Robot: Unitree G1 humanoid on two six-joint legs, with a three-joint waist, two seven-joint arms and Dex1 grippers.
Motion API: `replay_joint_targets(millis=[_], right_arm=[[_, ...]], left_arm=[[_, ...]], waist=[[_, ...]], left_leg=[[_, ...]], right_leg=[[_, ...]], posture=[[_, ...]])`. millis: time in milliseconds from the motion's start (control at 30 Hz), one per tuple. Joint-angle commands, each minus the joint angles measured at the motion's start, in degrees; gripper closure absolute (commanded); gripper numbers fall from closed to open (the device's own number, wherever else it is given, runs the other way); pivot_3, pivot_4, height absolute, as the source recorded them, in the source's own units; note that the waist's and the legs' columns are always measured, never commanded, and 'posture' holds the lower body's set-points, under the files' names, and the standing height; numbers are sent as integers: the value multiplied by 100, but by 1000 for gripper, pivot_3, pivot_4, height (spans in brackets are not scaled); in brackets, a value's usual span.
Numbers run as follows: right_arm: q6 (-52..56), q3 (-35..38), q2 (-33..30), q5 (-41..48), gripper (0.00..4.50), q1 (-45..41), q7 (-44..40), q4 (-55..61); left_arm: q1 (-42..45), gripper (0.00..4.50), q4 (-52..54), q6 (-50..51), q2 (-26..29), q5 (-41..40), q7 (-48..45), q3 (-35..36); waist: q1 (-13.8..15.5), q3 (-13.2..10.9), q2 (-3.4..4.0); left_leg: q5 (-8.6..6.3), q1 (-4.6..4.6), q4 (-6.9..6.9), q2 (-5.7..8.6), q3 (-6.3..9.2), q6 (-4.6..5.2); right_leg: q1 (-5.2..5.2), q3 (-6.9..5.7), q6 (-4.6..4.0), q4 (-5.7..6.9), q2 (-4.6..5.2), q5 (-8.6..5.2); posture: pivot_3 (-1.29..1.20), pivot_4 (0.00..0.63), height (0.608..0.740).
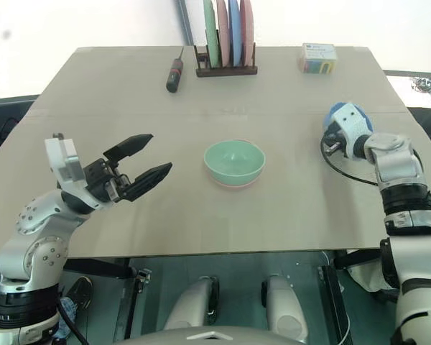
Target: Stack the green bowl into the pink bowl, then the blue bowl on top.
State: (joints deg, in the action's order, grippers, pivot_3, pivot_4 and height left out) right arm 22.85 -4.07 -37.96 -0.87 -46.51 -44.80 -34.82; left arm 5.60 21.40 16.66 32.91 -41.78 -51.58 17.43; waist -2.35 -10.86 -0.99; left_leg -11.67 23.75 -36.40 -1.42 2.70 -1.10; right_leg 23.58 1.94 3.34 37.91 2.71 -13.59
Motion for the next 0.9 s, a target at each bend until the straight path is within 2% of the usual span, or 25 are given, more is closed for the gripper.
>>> replay_joint_targets(millis=[33,133,200,367,533,633,767,900], right_arm=[[-134,24,-62,-17,4412,-32,-66,80],[-349,-1,-69,31,4412,-28,-282,417],[-159,120,19,380,4412,-47,-618,990],[614,52,4,1414,4412,3,-1640,3125],[1857,-453,-53,2219,4412,-30,-2082,5063],[2175,-673,-73,2463,4412,-23,-2131,5630],[2328,-781,-111,2576,4412,-81,-2125,5728],[2256,-817,-149,2520,3174,-137,-2076,5582]], left_arm=[[1,0,118,-118,23,-19,-17,45],[3,0,104,-125,25,-20,-26,46],[-1,0,102,-130,26,-20,-30,49],[-2,0,33,-177,-19,-11,-36,39],[14,0,-7,-230,-43,11,-57,-8],[6,0,-4,-236,-42,8,-73,3],[-14,0,6,-244,-47,25,-71,10],[-24,0,25,-230,-60,26,-9,30]], waist=[[1,1,-1],[-5,0,0],[-10,-3,4],[0,-8,12],[45,-8,12],[42,-7,11],[44,-5,8],[38,-5,8]], left_leg=[[0,0,0,0,0,0],[0,0,-1,0,0,0],[0,0,0,-1,0,0],[0,2,1,-2,-1,0],[0,7,0,-3,9,0],[0,7,0,-3,11,0],[0,6,-3,-3,10,0],[0,6,-3,-3,11,0]], right_leg=[[0,0,0,0,0,0],[0,0,0,0,0,0],[1,1,0,0,0,0],[6,4,1,2,-1,0],[3,-8,1,-2,0,0],[3,-10,0,-1,0,-1],[2,-11,1,-1,0,-1],[3,-12,0,-1,0,-2]], posture=[[0,150,740],[0,150,740],[0,150,740],[0,150,740],[0,150,740],[0,150,740],[0,150,740],[0,150,740]])
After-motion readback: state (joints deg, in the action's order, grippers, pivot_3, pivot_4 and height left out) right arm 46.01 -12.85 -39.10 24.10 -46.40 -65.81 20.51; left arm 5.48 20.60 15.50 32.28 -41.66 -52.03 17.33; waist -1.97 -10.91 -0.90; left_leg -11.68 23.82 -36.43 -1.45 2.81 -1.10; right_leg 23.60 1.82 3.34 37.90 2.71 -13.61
